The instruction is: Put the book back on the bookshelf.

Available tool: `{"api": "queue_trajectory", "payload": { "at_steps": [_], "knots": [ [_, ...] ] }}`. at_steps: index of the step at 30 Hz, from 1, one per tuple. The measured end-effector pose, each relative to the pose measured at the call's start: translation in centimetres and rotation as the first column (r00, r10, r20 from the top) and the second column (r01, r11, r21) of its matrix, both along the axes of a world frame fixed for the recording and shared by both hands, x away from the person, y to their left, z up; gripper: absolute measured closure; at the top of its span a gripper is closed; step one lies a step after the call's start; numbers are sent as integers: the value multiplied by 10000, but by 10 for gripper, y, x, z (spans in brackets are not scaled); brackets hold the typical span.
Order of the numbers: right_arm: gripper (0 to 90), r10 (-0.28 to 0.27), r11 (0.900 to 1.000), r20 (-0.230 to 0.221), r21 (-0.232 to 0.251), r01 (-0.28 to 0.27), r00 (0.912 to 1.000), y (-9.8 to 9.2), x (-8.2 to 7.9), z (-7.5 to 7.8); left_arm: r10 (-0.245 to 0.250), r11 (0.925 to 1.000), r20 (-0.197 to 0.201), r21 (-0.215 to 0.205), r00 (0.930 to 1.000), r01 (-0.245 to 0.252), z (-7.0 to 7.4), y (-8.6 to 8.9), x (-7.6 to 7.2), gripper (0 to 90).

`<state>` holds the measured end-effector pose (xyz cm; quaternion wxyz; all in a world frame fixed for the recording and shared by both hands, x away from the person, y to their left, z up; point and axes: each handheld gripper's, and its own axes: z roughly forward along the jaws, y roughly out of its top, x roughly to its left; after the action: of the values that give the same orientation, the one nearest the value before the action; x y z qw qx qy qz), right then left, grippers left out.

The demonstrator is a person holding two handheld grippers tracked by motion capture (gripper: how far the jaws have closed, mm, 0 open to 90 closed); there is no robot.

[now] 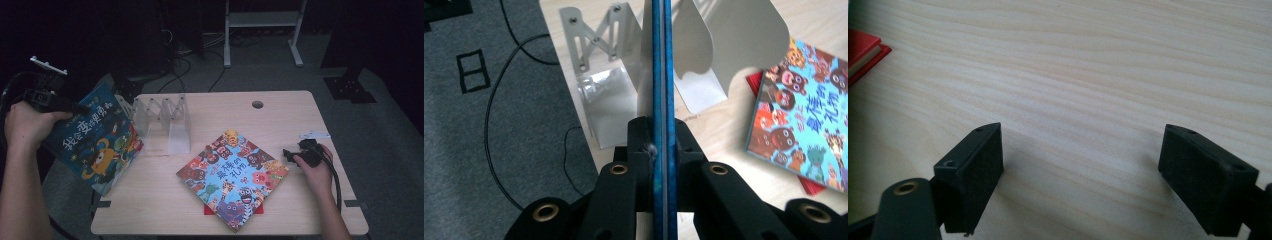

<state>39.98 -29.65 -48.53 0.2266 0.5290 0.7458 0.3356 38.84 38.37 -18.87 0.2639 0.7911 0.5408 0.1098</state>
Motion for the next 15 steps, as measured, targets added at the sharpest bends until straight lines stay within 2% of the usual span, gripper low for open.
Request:
{"api": "queue_trajectory", "payload": {
  "at_steps": [6,8,11,15],
  "knots": [
    [167,-21,10000,3,8,21,10000,0,0,0,395,9992,-17,-41,9992,-395,-2,3,9,820],
    [167,-36,10000,-13,13,36,10000,0,0,0,751,9972,3,-45,9972,-751,-3,3,15,820],
    [167,-56,10000,-12,11,56,10000,0,0,0,916,9958,58,-68,9958,-915,-3,3,19,820],
    [167,-60,10000,0,0,60,10000,0,0,0,1378,9898,61,-363,9904,-1375,-3,4,33,820]
  ]
}}
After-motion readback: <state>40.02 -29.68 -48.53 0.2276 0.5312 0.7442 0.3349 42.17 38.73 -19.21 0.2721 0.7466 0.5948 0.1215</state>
